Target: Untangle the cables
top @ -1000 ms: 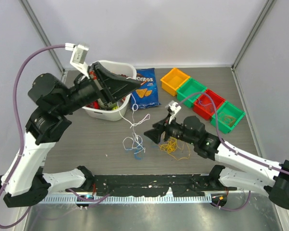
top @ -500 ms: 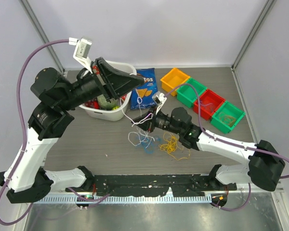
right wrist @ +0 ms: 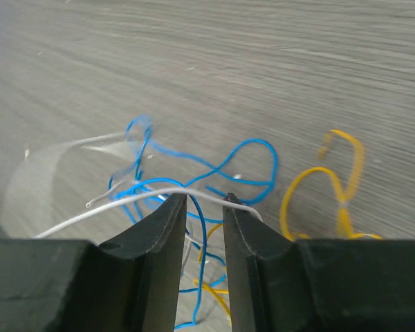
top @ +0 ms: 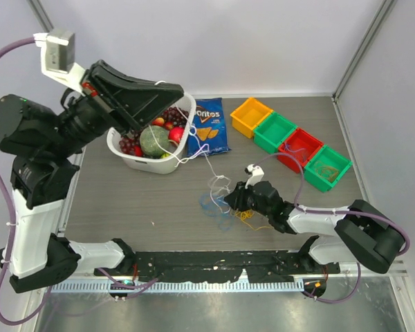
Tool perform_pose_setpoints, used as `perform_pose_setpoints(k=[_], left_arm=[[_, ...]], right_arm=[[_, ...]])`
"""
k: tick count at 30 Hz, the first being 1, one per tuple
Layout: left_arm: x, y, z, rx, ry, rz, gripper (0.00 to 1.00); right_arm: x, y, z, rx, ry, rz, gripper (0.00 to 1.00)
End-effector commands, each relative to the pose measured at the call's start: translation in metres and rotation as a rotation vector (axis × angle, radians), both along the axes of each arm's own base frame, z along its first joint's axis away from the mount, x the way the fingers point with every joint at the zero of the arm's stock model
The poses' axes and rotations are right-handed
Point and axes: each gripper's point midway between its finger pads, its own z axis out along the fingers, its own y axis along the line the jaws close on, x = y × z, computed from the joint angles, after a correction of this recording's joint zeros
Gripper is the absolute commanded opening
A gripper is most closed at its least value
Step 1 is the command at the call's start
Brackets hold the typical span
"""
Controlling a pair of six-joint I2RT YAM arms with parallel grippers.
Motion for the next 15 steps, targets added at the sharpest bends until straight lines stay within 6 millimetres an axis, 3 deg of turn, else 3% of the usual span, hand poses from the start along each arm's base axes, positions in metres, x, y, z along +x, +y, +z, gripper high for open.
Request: perform_pose_setpoints(k=[1,4,9,12,15], left_arm=[[-0.016,0.021,0.034,-0.085,-0.094,0.030,0.00],[-0.021,0.032,0.050,-0.126,-0.121,0.054,0.00],[-0.029,0.058,0.083,-0.251,-0.185,0.124,0.00],[-0.035,0.069,0.100,-0.321,-0.218,0.137,0.00],[-0.036,0.073,0.109,-0.360,-0.230,0.140,0.00]], right_arm=[[0.021,-0.019,0.009,0.023,-0.010,-0.141,0.34],[0.026,-0.031,0.004,0.012,0.005,-0.200,0.36],[0.042,-0.060,-0.023,0.008,0.114,-0.353,0.39],[0.041,-0.066,-0.030,0.030,0.141,-0.377,0.49],[0.043,-0.067,-0.028,0.021,0.136,-0.386,0.50]])
